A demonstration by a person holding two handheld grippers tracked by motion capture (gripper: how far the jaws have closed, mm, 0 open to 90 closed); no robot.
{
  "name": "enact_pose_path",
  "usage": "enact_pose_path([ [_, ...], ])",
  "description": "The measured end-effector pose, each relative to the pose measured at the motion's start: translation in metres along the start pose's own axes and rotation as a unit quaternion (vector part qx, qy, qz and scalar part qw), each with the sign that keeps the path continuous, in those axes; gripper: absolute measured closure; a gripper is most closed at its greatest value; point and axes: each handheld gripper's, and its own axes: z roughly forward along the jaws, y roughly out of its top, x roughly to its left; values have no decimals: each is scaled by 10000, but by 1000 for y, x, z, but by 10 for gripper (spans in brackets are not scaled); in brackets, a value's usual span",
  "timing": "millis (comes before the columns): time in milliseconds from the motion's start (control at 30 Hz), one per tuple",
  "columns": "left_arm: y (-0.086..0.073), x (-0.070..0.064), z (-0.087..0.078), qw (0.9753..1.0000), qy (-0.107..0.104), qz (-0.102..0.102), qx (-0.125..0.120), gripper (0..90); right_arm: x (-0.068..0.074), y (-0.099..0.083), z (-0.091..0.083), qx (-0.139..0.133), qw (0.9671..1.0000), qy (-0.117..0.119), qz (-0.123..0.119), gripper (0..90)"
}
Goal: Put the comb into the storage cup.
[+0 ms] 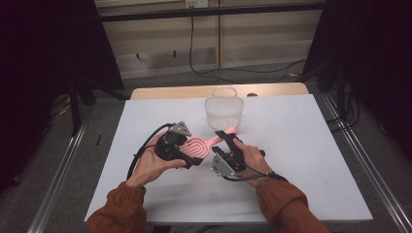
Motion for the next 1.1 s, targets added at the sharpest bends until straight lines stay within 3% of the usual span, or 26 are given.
enact_pose_path([
  [200,0,1,0,10000,-56,-56,-18,223,9,5,3,-7,9966,-103,-817,502],
  [300,0,2,0,10000,-69,-54,0,224,12,6,5,-5,9951,-136,-975,549],
  [433,-1,2,1,9999,-94,-94,-21,224,19,6,9,18,9909,-276,-1320,610],
  [533,0,2,2,9999,-105,-95,-2,224,22,8,12,-29,9898,-384,-1375,644],
  [567,0,3,2,9999,-102,-102,0,224,21,9,12,-56,9880,-395,-1490,663],
  [700,-1,4,2,9998,-116,-146,-22,224,21,12,12,-93,9887,-450,-1429,732],
  [733,0,5,2,9998,-122,-157,-17,224,21,13,12,-113,9876,-425,-1508,740],
  [900,0,4,4,9997,-122,-212,-40,224,23,14,12,-56,9872,-467,-1525,722],
  [1100,0,5,4,9995,-138,-261,-69,224,22,14,12,-12,9892,-465,-1388,760],
])
